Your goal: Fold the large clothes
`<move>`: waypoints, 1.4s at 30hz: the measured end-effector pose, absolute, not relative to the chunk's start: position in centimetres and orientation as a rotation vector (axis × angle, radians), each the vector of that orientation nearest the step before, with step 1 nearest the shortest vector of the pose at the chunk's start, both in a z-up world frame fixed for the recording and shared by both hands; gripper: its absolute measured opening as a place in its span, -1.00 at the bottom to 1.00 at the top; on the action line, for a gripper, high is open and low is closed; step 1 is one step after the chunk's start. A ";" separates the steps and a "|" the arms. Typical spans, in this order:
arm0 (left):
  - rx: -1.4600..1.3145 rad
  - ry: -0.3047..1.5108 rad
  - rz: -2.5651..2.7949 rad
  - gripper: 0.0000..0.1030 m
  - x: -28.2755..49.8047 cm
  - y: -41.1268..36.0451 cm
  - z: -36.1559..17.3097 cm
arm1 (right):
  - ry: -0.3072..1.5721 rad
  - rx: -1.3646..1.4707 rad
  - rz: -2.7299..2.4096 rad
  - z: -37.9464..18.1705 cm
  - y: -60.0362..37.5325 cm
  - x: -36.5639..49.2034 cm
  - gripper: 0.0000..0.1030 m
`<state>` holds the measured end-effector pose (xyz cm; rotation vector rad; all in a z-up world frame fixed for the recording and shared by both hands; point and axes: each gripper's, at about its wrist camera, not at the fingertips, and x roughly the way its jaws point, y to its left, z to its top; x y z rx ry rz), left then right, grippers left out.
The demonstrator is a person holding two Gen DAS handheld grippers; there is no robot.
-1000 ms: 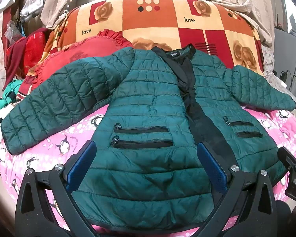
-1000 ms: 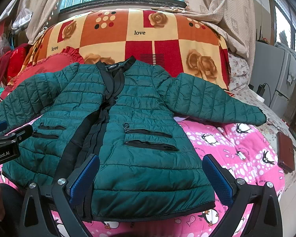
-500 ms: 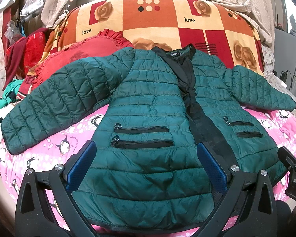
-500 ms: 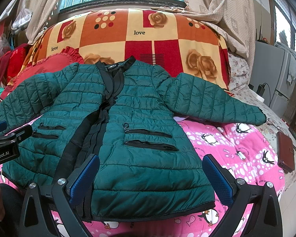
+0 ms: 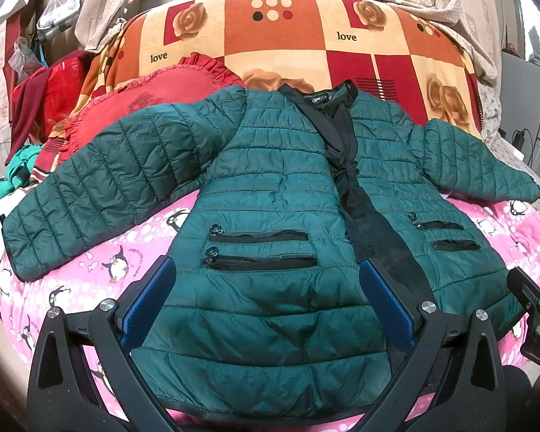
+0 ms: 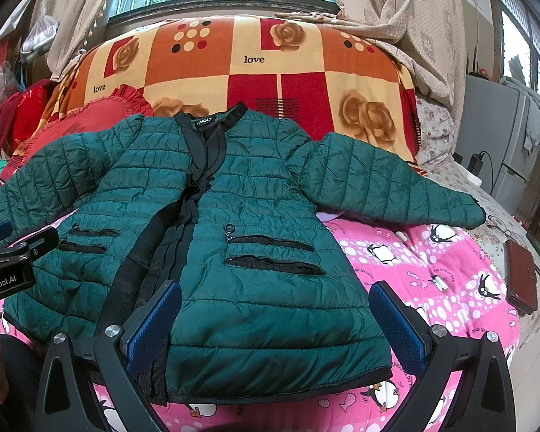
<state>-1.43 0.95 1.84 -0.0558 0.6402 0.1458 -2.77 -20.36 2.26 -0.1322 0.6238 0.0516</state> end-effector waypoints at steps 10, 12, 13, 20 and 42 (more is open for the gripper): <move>-0.055 0.640 0.146 0.99 -1.4 1.0 1.8 | 0.624 -0.133 0.051 2.3 -20.4 -2.8 1.00; -0.055 0.641 0.146 0.99 -1.4 1.0 1.8 | 0.624 -0.133 0.052 2.3 -20.4 -2.8 1.00; -0.055 0.640 0.146 0.99 -1.4 1.0 1.8 | 0.625 -0.132 0.052 2.3 -20.3 -2.7 1.00; -0.056 0.640 0.145 0.99 -1.4 1.0 1.8 | 0.625 -0.133 0.052 2.2 -20.3 -2.7 1.00; -0.073 0.657 0.132 0.99 -1.1 1.1 1.6 | 0.635 -0.125 0.064 2.0 -20.4 -2.4 1.00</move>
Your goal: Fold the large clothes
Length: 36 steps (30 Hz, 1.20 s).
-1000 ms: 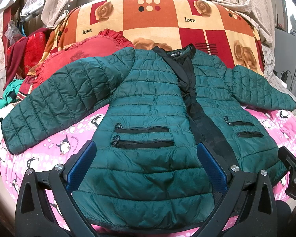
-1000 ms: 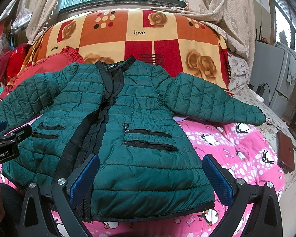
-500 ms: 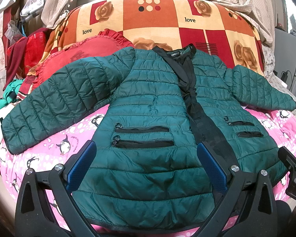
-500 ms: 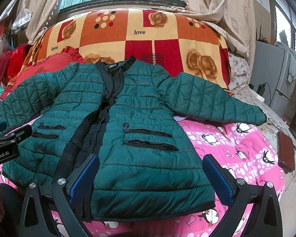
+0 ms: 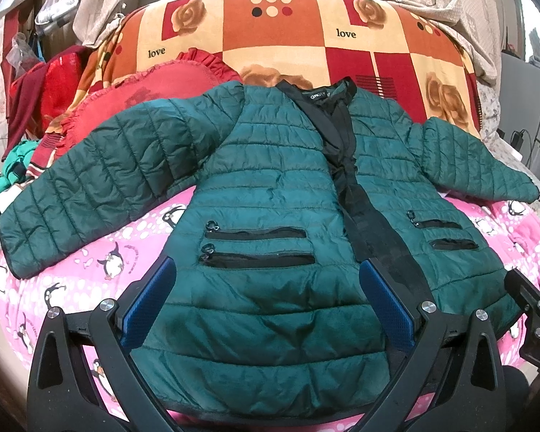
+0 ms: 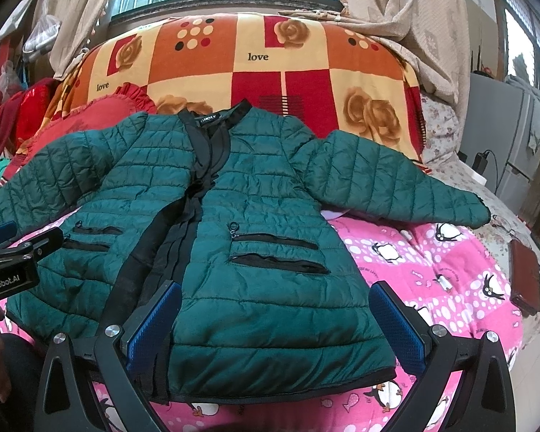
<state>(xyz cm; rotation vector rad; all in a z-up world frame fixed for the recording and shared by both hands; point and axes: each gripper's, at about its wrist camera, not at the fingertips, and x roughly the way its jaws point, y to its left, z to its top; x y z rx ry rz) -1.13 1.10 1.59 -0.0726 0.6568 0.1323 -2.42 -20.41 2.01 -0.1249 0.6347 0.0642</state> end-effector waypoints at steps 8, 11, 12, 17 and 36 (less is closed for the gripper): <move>-0.059 0.639 0.136 0.99 -1.4 0.9 2.0 | 0.673 -0.122 0.070 2.3 -20.5 -2.3 1.00; -0.031 0.659 0.142 0.99 -0.9 1.0 2.0 | 0.718 -0.074 0.122 2.7 -20.1 -0.6 1.00; -0.027 0.663 0.144 0.99 -0.6 1.3 2.2 | 0.720 -0.052 0.127 2.9 -19.9 0.0 1.00; -0.033 0.679 0.171 0.99 3.4 3.3 2.5 | 0.645 -0.045 0.132 4.7 -17.7 4.2 1.00; -0.178 0.932 0.193 0.99 16.9 6.2 -6.0 | 0.843 -0.008 0.086 -2.9 -16.4 17.2 1.00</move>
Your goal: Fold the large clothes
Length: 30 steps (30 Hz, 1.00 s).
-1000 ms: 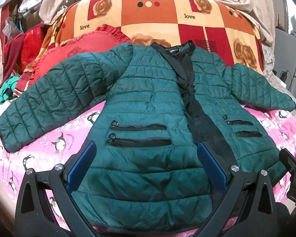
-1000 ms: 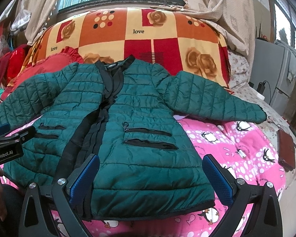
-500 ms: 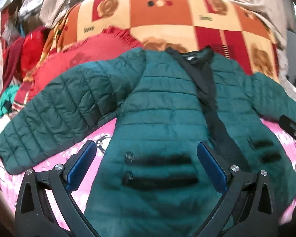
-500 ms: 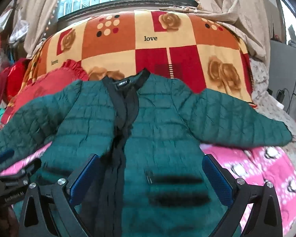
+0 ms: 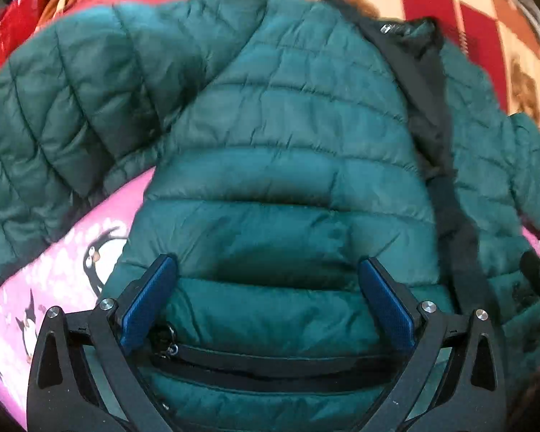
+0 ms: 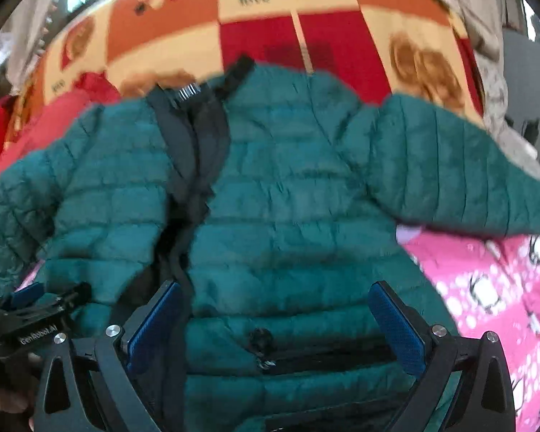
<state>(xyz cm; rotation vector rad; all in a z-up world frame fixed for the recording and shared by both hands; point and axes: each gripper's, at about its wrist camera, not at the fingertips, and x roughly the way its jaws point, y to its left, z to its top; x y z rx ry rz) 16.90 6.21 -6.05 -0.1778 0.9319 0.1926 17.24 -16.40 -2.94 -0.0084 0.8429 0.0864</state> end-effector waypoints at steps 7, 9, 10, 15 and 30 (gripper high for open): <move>-0.131 0.948 0.209 0.99 17.1 5.6 -6.3 | 1.009 -0.054 0.075 -6.3 -15.5 19.3 1.00; -0.122 0.947 0.209 0.99 17.0 5.6 -6.3 | 1.009 -0.076 0.070 -6.5 -15.2 19.2 1.00; -0.121 0.946 0.209 0.99 17.1 5.5 -6.4 | 1.011 -0.084 0.069 -6.7 -15.2 19.2 1.00; -0.108 0.948 0.213 0.99 16.9 5.5 -6.5 | 1.014 -0.116 0.075 -7.1 -15.0 19.2 1.00; -0.096 0.954 0.210 0.99 17.0 5.0 -6.7 | 0.987 -0.159 0.056 -7.2 -14.1 18.2 1.00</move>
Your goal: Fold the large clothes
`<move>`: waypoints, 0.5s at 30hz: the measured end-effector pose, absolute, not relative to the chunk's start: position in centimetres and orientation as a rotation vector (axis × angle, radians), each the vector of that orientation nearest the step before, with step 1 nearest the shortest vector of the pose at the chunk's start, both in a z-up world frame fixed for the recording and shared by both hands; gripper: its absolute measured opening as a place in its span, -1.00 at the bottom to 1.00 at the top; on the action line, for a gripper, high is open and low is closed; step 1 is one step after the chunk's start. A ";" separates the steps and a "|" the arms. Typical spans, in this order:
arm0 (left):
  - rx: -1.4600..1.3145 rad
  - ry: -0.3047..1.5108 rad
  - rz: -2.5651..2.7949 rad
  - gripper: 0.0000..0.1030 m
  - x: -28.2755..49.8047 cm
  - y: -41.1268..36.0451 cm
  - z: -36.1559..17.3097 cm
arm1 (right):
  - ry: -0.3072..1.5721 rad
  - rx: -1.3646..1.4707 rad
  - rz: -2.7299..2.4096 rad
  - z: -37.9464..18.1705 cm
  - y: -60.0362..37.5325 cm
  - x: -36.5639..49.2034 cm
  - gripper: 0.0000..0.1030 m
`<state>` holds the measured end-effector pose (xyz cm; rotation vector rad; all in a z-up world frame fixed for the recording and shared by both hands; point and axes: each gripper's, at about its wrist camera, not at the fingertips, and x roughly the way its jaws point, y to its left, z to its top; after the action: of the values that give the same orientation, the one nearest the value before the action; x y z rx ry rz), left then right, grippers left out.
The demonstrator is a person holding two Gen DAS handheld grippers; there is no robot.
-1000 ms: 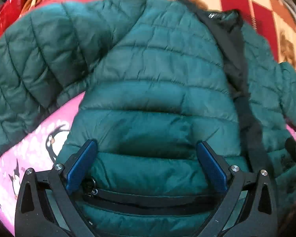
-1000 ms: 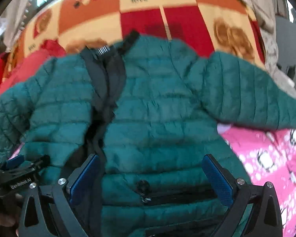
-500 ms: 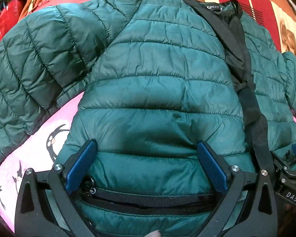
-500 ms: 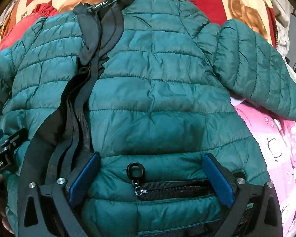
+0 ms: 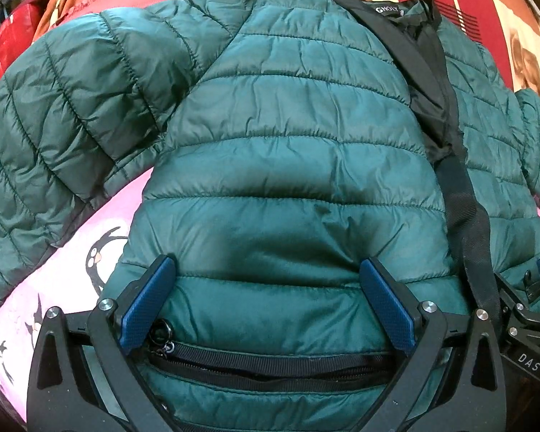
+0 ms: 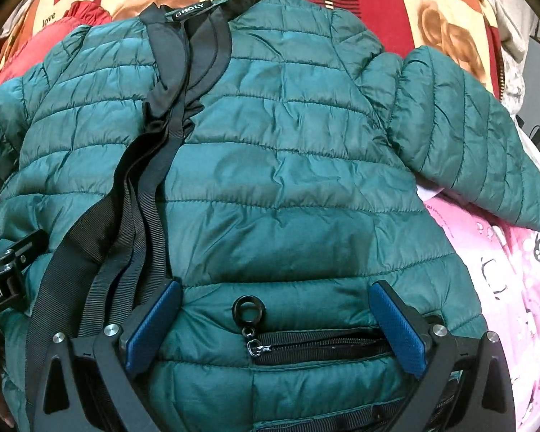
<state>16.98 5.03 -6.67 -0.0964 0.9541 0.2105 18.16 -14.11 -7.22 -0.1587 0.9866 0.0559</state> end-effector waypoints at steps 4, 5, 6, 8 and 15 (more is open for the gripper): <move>-0.102 0.963 0.200 0.99 17.1 5.3 -6.7 | 0.997 -0.148 0.065 -7.3 -14.5 18.5 1.00; -0.105 0.964 0.197 0.99 17.2 5.4 -6.8 | 1.002 -0.140 0.070 -7.2 -14.7 18.6 1.00; -0.107 0.966 0.195 0.99 17.2 5.5 -6.8 | 1.003 -0.131 0.073 -7.0 -15.2 18.6 1.00; -0.107 0.966 0.191 0.99 17.2 5.8 -6.9 | 0.991 -0.105 0.077 -6.5 -15.7 18.7 1.00; -0.107 0.965 0.190 0.99 17.2 5.6 -6.9 | 0.746 -0.044 0.049 -1.2 -17.3 16.5 1.00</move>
<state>17.19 5.58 -6.87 -0.1074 0.9650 0.1900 16.48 -17.25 -1.22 -0.0439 0.7458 0.0488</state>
